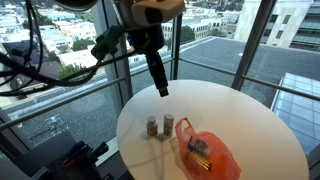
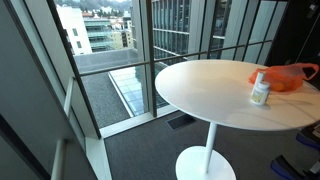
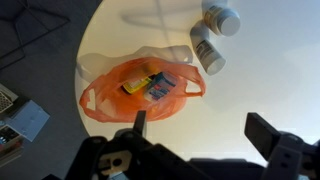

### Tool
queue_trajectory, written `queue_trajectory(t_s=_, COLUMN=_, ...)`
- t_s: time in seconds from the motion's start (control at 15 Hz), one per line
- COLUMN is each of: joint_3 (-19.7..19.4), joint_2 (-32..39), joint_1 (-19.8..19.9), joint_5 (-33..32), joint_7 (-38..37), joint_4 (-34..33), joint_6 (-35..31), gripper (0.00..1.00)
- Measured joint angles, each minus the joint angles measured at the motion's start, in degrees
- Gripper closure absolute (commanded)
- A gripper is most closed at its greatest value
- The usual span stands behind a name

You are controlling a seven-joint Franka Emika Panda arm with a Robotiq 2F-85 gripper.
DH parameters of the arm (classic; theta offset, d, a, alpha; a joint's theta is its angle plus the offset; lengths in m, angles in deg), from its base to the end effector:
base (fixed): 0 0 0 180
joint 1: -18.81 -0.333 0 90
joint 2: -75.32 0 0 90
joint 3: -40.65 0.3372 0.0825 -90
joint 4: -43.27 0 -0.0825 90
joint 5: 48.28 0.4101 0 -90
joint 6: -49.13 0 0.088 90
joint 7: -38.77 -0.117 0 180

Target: Remove the blue and white container from the plastic bag and put it on the table

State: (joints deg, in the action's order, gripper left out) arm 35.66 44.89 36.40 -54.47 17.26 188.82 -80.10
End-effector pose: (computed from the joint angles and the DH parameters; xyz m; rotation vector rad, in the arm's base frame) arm 0.3868 -0.1662 0.4733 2.8811 -1.0598 0.3785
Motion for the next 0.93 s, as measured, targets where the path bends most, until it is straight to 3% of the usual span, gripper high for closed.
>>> queue_trajectory(t_s=0.6, joint_3=-0.14, joint_2=0.48, joint_1=0.29, joint_5=0.06, joint_7=-0.62, joint_4=-0.18, joint_6=-0.07, gripper=0.0)
queue_trajectory(t_s=0.93, joint_3=-0.85, joint_2=3.93, joint_1=2.51, joint_5=0.06, joint_7=-3.81, joint_4=-2.8, joint_6=-0.1, gripper=0.0)
